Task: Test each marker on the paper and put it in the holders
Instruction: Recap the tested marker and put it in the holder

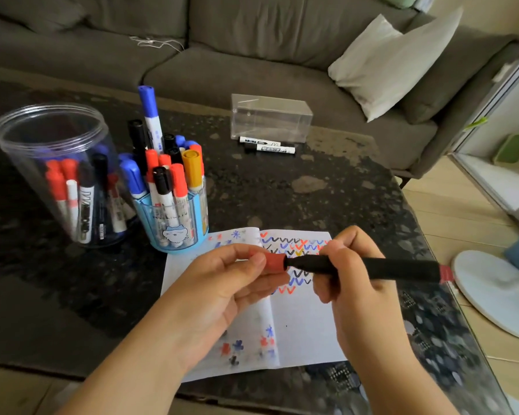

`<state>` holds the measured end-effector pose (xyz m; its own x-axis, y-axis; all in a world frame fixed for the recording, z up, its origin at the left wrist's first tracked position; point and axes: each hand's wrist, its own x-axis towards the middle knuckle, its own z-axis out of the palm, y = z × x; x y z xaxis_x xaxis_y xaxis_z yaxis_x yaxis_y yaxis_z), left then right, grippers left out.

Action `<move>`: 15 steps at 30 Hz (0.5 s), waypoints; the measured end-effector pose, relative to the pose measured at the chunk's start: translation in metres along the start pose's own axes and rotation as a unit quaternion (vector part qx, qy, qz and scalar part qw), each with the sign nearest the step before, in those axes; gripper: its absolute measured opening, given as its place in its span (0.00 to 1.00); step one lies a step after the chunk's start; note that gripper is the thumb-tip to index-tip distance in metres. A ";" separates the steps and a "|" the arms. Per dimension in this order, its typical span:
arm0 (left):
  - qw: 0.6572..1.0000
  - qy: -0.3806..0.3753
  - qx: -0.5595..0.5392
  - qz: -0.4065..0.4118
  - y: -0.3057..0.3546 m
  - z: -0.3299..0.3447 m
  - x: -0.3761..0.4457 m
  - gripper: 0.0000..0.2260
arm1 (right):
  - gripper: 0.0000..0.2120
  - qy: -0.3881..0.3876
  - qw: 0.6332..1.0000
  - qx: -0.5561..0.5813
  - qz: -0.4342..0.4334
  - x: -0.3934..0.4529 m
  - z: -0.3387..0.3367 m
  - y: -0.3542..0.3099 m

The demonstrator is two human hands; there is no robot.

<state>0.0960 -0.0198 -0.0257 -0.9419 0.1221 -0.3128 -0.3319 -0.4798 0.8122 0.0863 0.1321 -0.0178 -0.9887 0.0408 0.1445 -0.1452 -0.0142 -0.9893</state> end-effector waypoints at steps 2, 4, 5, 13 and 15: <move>1.000 -0.020 0.022 -0.007 0.002 0.000 -0.004 0.12 | 0.10 -0.013 1.000 -0.014 0.002 0.001 0.005 -0.001; 0.995 -0.025 0.100 0.007 0.004 0.000 -0.008 0.08 | 0.11 -0.025 0.999 -0.026 0.009 0.003 0.008 -0.003; 0.985 -0.021 0.170 0.027 0.005 -0.001 -0.009 0.07 | 0.12 -0.027 0.999 -0.031 0.011 0.004 0.009 -0.004; 0.930 -0.038 0.349 0.111 0.011 -0.013 -0.016 0.06 | 0.18 -0.007 0.999 -0.024 0.022 0.013 0.011 -0.014; 0.934 -0.037 0.326 0.139 0.012 -0.011 -0.018 0.06 | 0.16 0.013 0.999 0.026 0.020 0.010 0.016 -0.015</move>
<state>0.1099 -0.0370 -0.0155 -0.9893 0.1425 -0.0300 -0.0118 0.1270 0.9918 0.0781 0.1169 -0.0008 -0.9926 0.0648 0.1028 -0.1072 -0.0676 -0.9919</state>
